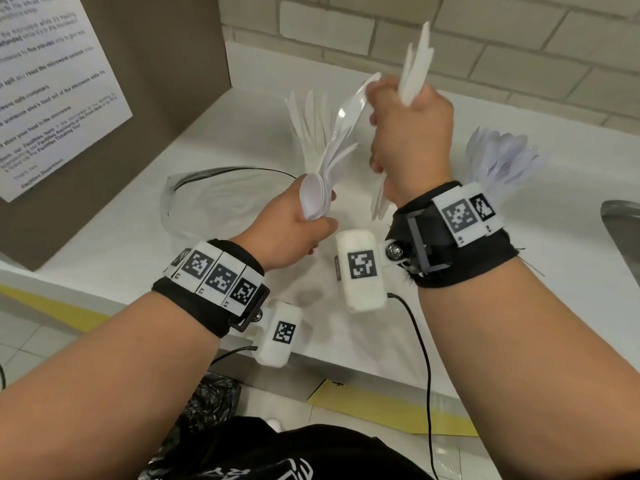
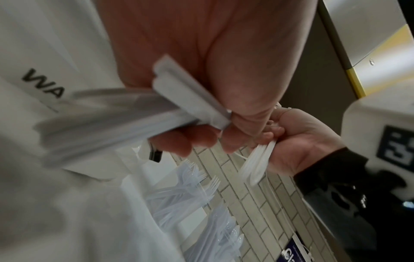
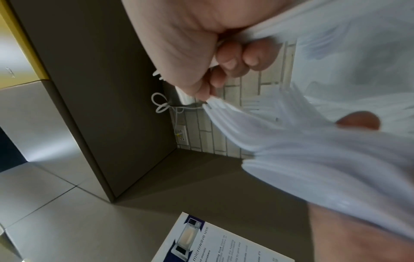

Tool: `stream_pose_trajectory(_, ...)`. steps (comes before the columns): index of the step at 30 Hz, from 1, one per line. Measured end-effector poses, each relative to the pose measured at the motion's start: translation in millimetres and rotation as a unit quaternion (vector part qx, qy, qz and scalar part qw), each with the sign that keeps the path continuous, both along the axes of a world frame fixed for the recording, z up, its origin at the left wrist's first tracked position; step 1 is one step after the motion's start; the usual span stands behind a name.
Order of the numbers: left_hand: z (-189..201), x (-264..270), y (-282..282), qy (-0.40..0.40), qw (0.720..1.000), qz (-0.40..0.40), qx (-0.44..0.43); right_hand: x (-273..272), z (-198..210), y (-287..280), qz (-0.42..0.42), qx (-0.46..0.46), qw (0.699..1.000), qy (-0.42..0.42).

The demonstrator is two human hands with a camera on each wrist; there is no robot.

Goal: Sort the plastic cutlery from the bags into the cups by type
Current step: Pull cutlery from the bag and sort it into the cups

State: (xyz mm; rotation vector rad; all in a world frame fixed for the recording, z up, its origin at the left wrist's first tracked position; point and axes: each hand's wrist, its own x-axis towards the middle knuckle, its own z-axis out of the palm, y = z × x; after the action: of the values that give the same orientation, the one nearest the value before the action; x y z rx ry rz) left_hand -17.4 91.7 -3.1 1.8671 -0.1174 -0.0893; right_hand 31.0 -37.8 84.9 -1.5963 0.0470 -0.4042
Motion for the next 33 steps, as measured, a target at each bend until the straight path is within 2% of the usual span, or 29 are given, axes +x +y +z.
stream_pose_trajectory(3,-3,1,1,-0.003,1.000,-0.005,0.016,3,14,-9,-0.043,0.023,0.997,-0.057)
stream_pose_trajectory(8,-1,-2,3,0.010,0.999,0.034,-0.018,0,32,-28,-0.076,0.061,0.990,-0.102)
stream_pose_trajectory(10,2,-4,5,0.051,0.993,0.004,-0.104,-6,29,-26,-0.051,0.064,0.993,-0.079)
stream_pose_trajectory(12,5,-5,8,0.098,0.967,-0.041,-0.232,-10,20,-23,-0.022,0.039,0.998,-0.041)
stream_pose_trajectory(14,6,-5,11,0.121,0.936,-0.095,-0.315,-12,9,-18,0.029,0.003,1.000,0.008)
stream_pose_trajectory(17,8,-8,13,0.140,0.899,-0.183,-0.372,-20,-5,-11,0.151,-0.005,0.986,0.077)
stream_pose_trajectory(19,8,-9,12,0.166,0.868,-0.237,-0.404,-25,-12,-8,0.259,0.031,0.957,0.126)
stream_pose_trajectory(21,7,-10,11,0.183,0.845,-0.268,-0.426,-27,-17,-6,0.349,0.052,0.925,0.141)
stream_pose_trajectory(23,8,-10,10,0.180,0.851,-0.268,-0.414,-28,-17,-5,0.373,0.044,0.917,0.132)
stream_pose_trajectory(26,10,-10,6,0.144,0.904,-0.229,-0.330,-30,-16,-3,0.345,-0.013,0.931,0.118)
stream_pose_trajectory(27,10,-10,6,0.141,0.914,-0.218,-0.312,-30,-17,-1,0.343,-0.031,0.931,0.117)
stream_pose_trajectory(28,9,-9,7,0.147,0.914,-0.218,-0.309,-31,-17,-1,0.349,-0.045,0.928,0.119)
stream_pose_trajectory(31,9,-7,12,0.192,0.887,-0.257,-0.332,-32,-17,0,0.383,-0.062,0.911,0.136)
stream_pose_trajectory(33,9,-7,11,0.190,0.899,-0.244,-0.310,-32,-17,1,0.366,-0.062,0.918,0.139)
